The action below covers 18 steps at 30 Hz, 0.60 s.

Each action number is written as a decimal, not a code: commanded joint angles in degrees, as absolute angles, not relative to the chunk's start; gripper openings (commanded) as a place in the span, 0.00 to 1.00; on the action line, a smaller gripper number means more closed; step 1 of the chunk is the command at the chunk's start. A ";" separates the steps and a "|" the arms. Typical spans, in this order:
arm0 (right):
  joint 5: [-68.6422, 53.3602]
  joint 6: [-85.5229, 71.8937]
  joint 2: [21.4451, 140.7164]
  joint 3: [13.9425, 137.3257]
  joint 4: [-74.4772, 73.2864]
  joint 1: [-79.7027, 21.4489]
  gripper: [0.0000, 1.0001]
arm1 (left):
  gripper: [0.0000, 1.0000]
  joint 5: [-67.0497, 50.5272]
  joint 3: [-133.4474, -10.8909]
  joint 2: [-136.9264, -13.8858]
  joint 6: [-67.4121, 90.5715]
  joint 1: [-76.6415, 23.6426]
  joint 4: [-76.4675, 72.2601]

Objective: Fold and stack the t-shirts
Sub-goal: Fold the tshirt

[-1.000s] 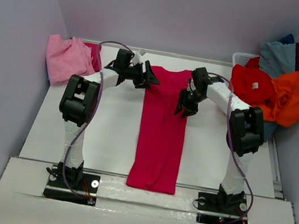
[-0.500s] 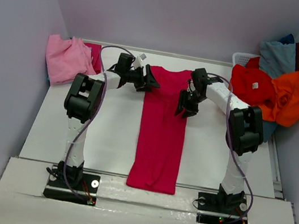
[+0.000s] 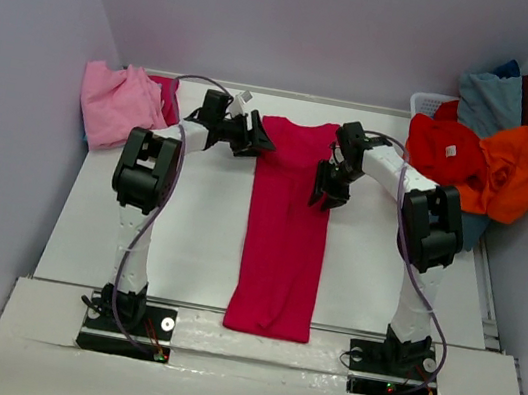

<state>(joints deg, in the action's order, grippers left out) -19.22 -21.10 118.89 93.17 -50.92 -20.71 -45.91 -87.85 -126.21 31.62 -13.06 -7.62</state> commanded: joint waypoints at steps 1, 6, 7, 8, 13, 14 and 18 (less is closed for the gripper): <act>-18.54 -20.21 119.00 93.78 -50.89 -20.57 0.48 | 0.76 -46.23 -90.09 -127.00 29.71 -12.30 -7.56; -18.37 -20.13 119.35 94.31 -51.33 -20.57 0.48 | 0.76 -47.28 -90.88 -129.11 30.93 -12.30 -9.40; -18.37 -20.13 119.36 94.39 -51.42 -20.57 0.48 | 0.75 -48.16 -90.97 -129.46 31.29 -12.30 -9.93; -18.37 -20.21 119.36 94.48 -51.33 -20.57 0.48 | 0.75 -48.25 -90.88 -129.90 31.55 -12.30 -10.37; -18.37 -20.30 119.36 94.22 -51.24 -20.57 0.48 | 0.76 -49.83 -90.18 -129.99 33.05 -12.30 -14.76; -18.28 -20.30 119.36 94.22 -51.15 -20.57 0.48 | 0.75 -50.27 -90.09 -129.99 33.57 -12.30 -15.55; -18.28 -20.39 119.44 93.87 -51.06 -20.57 0.48 | 0.75 -51.50 -90.00 -129.29 34.10 -12.30 -17.49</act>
<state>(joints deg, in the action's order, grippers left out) -18.83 -20.93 119.52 93.17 -50.96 -20.71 -48.58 -88.75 -130.37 33.54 -12.27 -12.58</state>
